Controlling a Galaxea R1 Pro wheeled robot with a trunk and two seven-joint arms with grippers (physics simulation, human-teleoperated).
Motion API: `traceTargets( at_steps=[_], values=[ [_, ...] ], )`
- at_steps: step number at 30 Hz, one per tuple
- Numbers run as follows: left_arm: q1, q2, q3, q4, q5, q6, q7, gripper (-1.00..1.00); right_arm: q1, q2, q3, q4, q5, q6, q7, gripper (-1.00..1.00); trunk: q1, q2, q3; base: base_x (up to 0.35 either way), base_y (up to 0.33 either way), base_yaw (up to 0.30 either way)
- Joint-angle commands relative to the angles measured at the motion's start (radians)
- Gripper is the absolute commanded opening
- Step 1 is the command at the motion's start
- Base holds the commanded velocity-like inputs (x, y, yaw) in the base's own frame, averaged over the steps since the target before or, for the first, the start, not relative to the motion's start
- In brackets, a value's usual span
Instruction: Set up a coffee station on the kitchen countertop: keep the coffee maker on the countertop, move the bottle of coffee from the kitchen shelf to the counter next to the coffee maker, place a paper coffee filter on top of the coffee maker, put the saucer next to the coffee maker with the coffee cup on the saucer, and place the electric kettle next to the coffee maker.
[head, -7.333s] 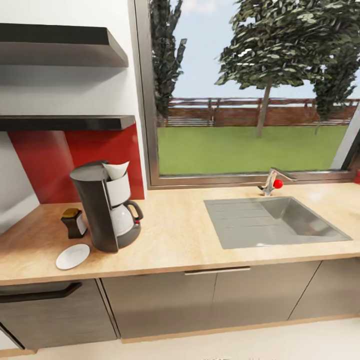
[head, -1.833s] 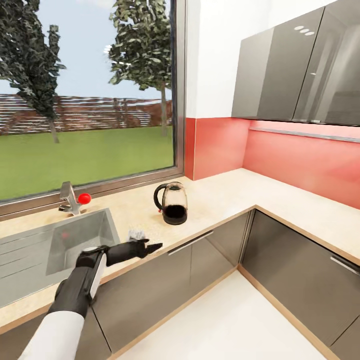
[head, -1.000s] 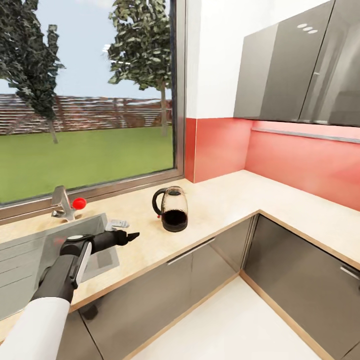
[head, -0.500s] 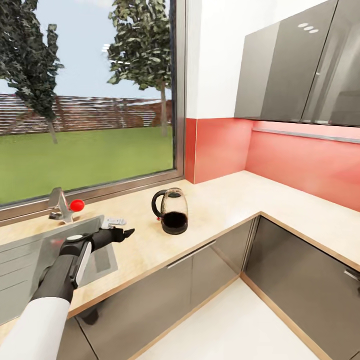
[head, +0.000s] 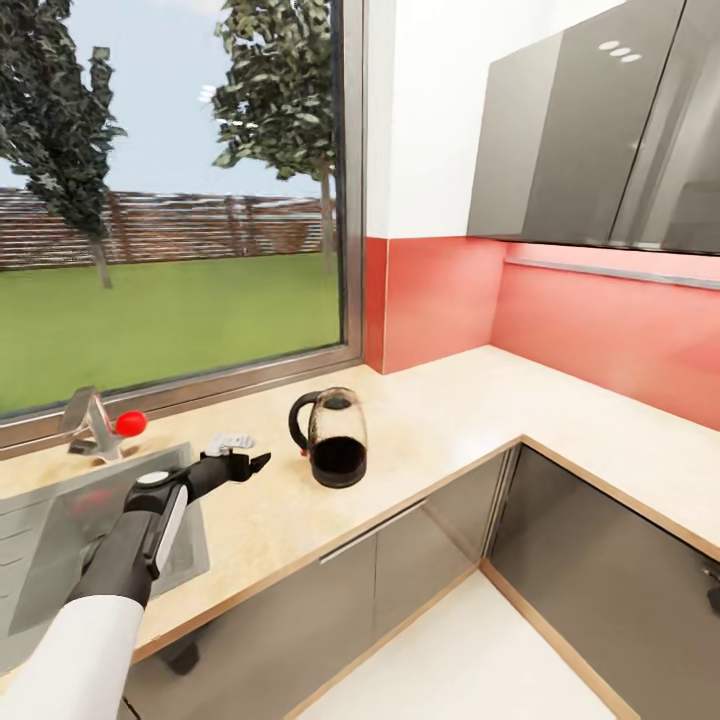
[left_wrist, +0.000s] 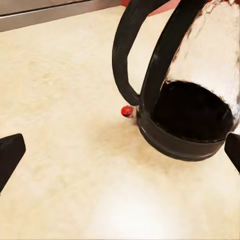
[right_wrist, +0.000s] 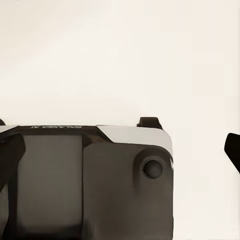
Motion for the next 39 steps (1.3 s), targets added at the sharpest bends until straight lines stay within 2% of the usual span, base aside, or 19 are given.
traceTargets(
  at_steps=[1, 17, 20, 23, 31, 34, 39],
  values=[
    [-0.001, -0.001, 0.003, -0.001, -0.01, -0.004, -0.009, 1.0, -0.001, 0.0, 0.009, -0.001, -0.01, 0.002, -0.004, 1.0, 0.001, -0.002, -0.002, 0.239, -0.141, 0.0],
    [0.005, 0.001, 0.008, -0.001, -0.016, -0.027, 0.0, 1.0, -0.001, 0.0, 0.009, -0.001, -0.009, 0.002, -0.004, 1.0, 0.001, -0.002, -0.002, 0.098, -0.014, 0.0],
    [0.03, -0.002, 0.007, -0.001, -0.014, -0.077, 0.0, 1.0, -0.001, 0.0, 0.009, -0.001, -0.008, 0.002, -0.003, 1.0, 0.001, -0.002, -0.002, 0.012, 0.0, 0.0],
    [0.064, -0.015, 0.006, 0.033, -0.011, -0.183, 0.009, 1.0, -0.001, 0.0, 0.009, -0.001, -0.008, 0.002, -0.004, 1.0, 0.001, -0.002, -0.002, 0.002, 0.0, 0.0],
    [0.072, -0.026, 0.008, 0.132, -0.002, -0.289, 0.045, 1.0, -0.001, 0.0, 0.009, -0.001, -0.008, 0.002, -0.004, 1.0, 0.001, -0.002, -0.002, 0.001, 0.0, 0.0],
    [0.073, -0.028, 0.008, 0.139, 0.001, -0.314, 0.065, 1.0, -0.001, 0.0, 0.009, -0.001, -0.008, 0.002, -0.004, 1.0, 0.001, -0.002, -0.002, 0.127, 0.0, 0.0],
    [0.073, -0.027, 0.009, 0.14, 0.001, -0.316, 0.069, 1.0, 0.002, 0.0, 0.009, -0.001, -0.008, 0.002, -0.004, 1.0, 0.001, -0.002, -0.002, 0.145, 0.0, 0.0]
  ],
)
